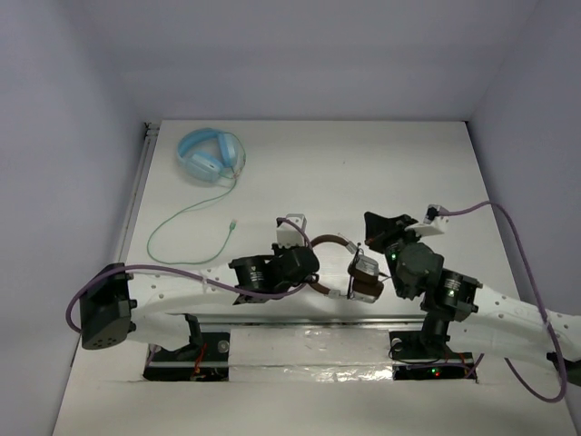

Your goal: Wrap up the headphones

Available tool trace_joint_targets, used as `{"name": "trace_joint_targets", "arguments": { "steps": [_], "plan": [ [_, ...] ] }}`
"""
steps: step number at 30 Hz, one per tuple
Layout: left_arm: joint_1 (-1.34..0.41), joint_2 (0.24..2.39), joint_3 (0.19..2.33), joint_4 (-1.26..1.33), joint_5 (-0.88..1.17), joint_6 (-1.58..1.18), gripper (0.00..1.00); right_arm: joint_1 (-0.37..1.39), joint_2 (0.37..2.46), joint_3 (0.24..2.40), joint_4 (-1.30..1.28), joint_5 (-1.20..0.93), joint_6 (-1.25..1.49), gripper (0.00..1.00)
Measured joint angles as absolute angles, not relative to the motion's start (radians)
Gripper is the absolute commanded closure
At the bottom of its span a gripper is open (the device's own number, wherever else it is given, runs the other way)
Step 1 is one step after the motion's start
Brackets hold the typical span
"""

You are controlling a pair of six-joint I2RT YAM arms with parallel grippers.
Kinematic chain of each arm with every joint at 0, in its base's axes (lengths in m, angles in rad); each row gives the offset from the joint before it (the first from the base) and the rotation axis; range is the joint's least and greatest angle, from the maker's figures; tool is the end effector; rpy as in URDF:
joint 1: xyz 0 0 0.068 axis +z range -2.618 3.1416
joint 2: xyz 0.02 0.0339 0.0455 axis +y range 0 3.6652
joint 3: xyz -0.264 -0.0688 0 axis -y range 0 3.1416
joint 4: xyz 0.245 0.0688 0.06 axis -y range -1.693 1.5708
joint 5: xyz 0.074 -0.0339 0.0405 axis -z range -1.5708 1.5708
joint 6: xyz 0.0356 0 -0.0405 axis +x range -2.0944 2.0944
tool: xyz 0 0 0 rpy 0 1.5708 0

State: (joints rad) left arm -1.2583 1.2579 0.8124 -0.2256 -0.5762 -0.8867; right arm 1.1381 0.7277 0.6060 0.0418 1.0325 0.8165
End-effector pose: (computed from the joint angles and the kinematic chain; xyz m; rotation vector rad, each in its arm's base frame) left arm 0.1005 -0.2481 0.2487 0.0953 2.1801 -0.6103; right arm 0.0971 0.1372 0.3116 0.5225 1.5670 0.6552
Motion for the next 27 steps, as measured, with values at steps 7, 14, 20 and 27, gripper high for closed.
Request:
{"name": "trace_joint_targets", "arguments": {
  "steps": [7,14,20,27],
  "plan": [
    [-1.157,1.330,0.844,-0.115,-0.564,-0.773,1.00,1.137,0.615,0.710,-0.143,1.090,0.759,1.00],
    [-0.954,1.481,0.896,0.022,-0.503,-0.662,1.00,1.137,0.509,0.712,-0.262,1.116,0.755,1.00],
    [-0.845,1.671,1.013,0.096,-0.426,-0.587,1.00,1.133,0.575,0.712,-0.292,1.124,0.747,1.00],
    [-0.763,1.937,1.280,0.119,-0.331,-0.534,1.00,1.133,0.587,0.706,-0.307,1.135,0.725,1.00]
  ]
}}
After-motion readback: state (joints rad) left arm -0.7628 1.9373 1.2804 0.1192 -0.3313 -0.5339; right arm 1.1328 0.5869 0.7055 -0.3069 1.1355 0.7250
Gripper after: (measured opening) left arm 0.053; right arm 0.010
